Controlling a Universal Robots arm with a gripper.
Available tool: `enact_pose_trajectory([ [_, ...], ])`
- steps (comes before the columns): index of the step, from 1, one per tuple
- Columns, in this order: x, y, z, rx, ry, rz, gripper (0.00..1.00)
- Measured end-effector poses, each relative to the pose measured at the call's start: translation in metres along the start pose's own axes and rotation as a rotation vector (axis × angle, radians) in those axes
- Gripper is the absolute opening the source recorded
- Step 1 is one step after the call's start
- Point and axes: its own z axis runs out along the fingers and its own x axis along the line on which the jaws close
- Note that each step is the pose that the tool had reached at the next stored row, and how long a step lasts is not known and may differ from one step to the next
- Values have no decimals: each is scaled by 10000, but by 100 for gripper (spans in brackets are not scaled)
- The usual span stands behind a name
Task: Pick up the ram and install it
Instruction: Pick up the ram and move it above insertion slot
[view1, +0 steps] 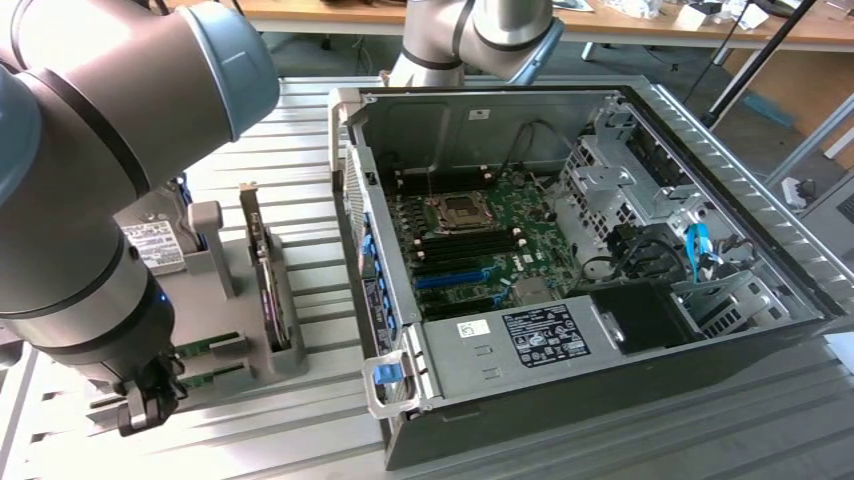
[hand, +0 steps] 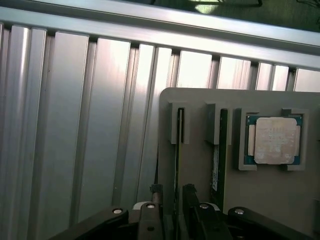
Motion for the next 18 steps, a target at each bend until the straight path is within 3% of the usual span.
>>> enact_pose_trajectory([
  [3,-8,0,-1,-7,4,0,30],
  [7,-30,-4,18,2,-33,-1,30],
  [18,-28,-1,83,-2,-31,1,30],
])
